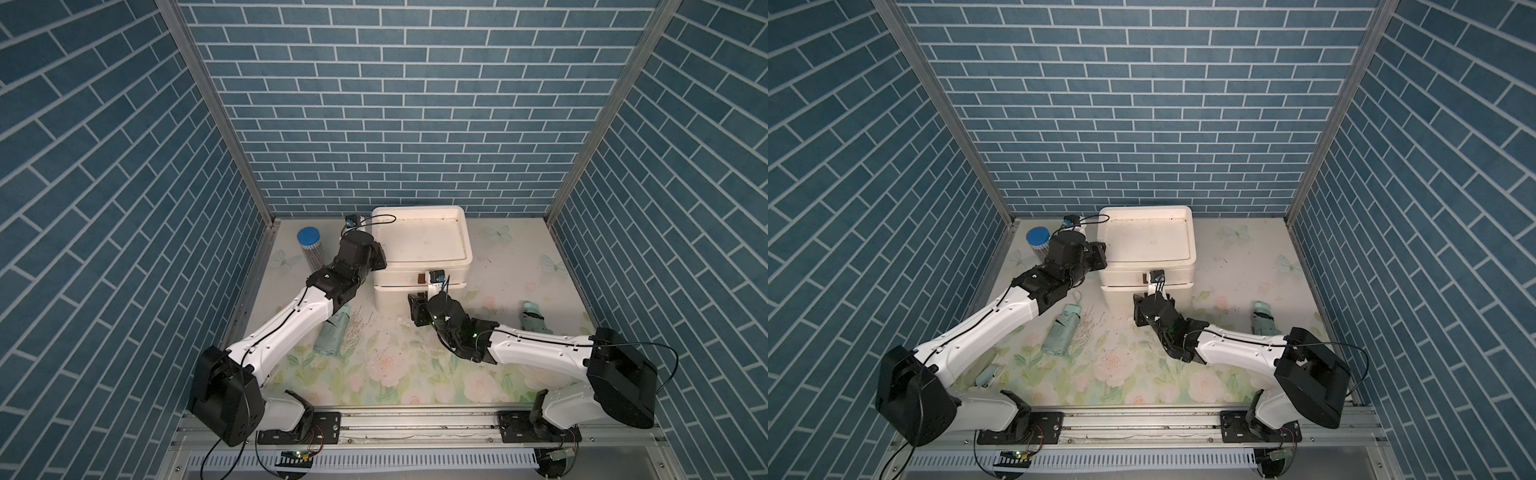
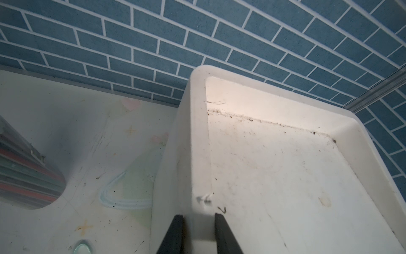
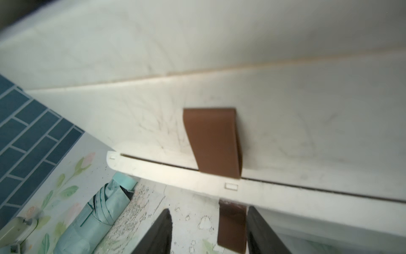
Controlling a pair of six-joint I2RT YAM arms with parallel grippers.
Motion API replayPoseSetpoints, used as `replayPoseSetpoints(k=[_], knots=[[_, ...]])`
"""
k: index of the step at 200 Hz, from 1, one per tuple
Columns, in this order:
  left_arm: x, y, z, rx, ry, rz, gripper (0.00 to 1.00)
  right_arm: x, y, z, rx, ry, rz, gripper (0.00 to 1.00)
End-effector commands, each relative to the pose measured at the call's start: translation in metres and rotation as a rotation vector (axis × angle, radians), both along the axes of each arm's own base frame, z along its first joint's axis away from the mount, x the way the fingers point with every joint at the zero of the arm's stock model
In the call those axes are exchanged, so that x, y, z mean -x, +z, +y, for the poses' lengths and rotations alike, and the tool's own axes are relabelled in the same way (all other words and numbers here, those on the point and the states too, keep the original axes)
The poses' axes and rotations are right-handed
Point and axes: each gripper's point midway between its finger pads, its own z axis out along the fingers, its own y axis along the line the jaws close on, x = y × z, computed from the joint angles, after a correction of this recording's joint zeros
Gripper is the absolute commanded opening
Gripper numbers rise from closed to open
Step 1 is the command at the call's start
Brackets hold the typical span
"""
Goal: Place the umbrella in the drawer by color
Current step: Close the drawer in the storage box.
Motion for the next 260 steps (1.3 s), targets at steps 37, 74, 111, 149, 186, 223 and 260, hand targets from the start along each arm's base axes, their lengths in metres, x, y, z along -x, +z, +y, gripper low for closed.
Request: replayPoseSetpoints(k=[37, 74, 111, 149, 186, 223, 260], knots=[[0.053, -0.033, -0.049, 0.046, -0.275, 0.201, 0.00, -0.022, 0.011, -0.019, 0.025, -0.090, -0.097, 0.62], [0.055, -0.021, -0.053, 0.080, -0.286, 0.202, 0.00, -0.015, -0.001, -0.031, 0.032, -0.097, -0.081, 0.65], [0.059, -0.023, -0.056, 0.116, -0.291, 0.223, 0.00, -0.003, -0.015, -0.043, -0.009, -0.092, -0.040, 0.67], [0.060, -0.032, -0.061, 0.141, -0.303, 0.249, 0.00, 0.001, -0.020, -0.049, -0.019, -0.099, -0.016, 0.66], [0.058, -0.035, -0.047, 0.127, -0.221, 0.266, 0.00, -0.007, -0.015, -0.050, -0.028, -0.109, -0.014, 0.65], [0.065, -0.041, -0.040, 0.182, -0.158, 0.301, 0.00, -0.013, -0.015, -0.050, -0.071, -0.102, 0.012, 0.64], [0.070, -0.045, -0.036, 0.217, -0.110, 0.301, 0.00, 0.000, -0.027, -0.035, -0.121, 0.016, 0.054, 0.61]])
